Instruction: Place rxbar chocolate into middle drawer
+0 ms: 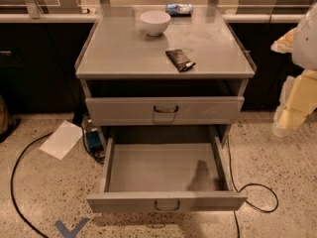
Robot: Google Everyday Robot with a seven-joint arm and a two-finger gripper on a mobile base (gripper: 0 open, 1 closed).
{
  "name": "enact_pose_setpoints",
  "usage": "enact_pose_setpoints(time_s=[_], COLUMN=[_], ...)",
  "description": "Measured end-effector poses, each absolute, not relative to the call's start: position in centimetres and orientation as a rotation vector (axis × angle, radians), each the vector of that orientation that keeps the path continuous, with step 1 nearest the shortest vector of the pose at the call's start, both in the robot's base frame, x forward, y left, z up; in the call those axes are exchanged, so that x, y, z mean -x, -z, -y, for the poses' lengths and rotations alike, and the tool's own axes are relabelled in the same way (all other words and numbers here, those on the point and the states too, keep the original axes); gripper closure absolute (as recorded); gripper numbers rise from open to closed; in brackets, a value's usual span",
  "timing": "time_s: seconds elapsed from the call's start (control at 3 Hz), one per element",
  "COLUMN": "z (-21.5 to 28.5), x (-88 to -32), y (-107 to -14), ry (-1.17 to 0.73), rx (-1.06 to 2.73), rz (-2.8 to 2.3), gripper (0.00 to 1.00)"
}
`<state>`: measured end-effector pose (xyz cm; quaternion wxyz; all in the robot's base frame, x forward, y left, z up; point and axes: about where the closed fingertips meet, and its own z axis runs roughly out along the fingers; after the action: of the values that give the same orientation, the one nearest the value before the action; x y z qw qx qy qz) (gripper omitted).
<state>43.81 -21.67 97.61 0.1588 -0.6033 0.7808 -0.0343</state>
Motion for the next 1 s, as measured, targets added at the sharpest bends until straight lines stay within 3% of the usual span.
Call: enact_pose_setpoints(time_s=[0.67, 1.0], z=[21.2, 20.8], x=[-45.6, -49.7], y=[-97.4, -97.0], ry=[0.099, 0.119], rx=[1.784, 1.881], rz=[-2.187, -2.117], gripper=[0.00, 0.00])
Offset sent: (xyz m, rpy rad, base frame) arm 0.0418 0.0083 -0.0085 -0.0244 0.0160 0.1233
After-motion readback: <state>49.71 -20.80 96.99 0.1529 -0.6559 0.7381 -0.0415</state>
